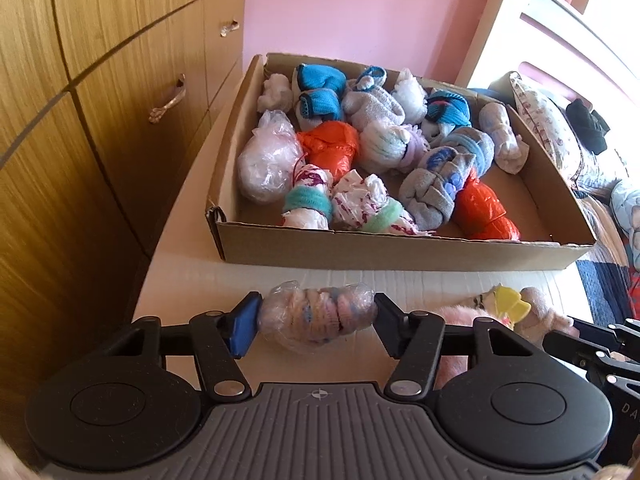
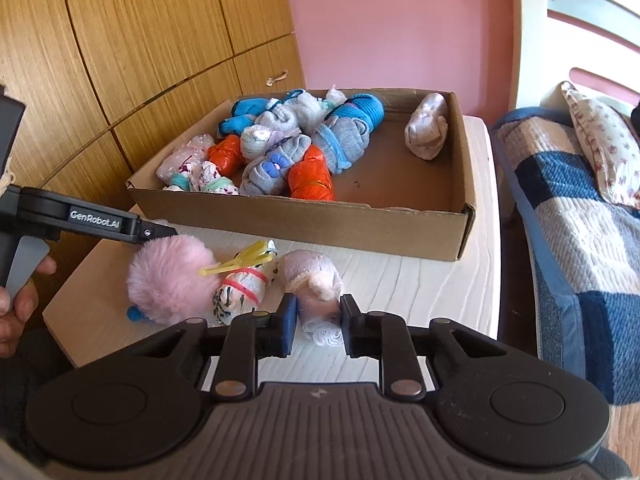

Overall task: Organize objects
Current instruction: 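Grasp the clear plastic bundle with the left gripper while the right grasps the pink-white sock bundle, then carry both bundles into the box and open both grippers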

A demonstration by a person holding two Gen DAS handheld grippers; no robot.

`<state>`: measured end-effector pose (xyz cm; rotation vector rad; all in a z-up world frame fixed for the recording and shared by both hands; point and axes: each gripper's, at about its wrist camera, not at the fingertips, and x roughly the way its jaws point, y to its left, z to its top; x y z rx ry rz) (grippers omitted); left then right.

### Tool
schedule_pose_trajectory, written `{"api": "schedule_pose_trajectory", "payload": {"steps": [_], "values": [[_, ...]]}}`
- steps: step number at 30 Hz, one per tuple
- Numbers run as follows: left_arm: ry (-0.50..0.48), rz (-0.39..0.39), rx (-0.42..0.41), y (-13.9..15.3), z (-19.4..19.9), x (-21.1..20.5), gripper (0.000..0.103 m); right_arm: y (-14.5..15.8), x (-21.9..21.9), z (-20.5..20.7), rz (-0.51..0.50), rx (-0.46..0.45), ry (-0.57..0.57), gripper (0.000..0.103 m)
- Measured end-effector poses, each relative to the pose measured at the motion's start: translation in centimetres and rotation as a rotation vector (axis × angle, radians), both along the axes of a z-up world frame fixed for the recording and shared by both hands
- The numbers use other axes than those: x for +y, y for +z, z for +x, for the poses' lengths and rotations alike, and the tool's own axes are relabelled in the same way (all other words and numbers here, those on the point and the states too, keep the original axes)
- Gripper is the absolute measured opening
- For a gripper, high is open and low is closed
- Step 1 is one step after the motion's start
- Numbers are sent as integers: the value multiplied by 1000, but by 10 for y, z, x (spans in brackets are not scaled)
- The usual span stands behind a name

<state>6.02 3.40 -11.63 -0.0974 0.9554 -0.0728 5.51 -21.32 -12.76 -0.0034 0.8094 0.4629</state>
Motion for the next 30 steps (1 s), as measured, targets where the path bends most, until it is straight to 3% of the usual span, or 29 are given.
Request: {"api": "schedule_pose_trajectory", "payload": {"steps": [9, 16, 24, 30], "values": [[2, 22, -13, 16, -21, 6, 66, 7, -6, -10, 16, 1, -10, 20], [-46, 38, -67, 45, -27, -3, 66, 27, -26, -17, 85, -24, -64, 20], [-189, 60, -128, 76, 0, -59, 66, 62, -51, 2, 113, -81, -114, 20], [-315, 78, -133, 78, 32, -113, 66, 85, -59, 37, 98, -130, -92, 20]]}}
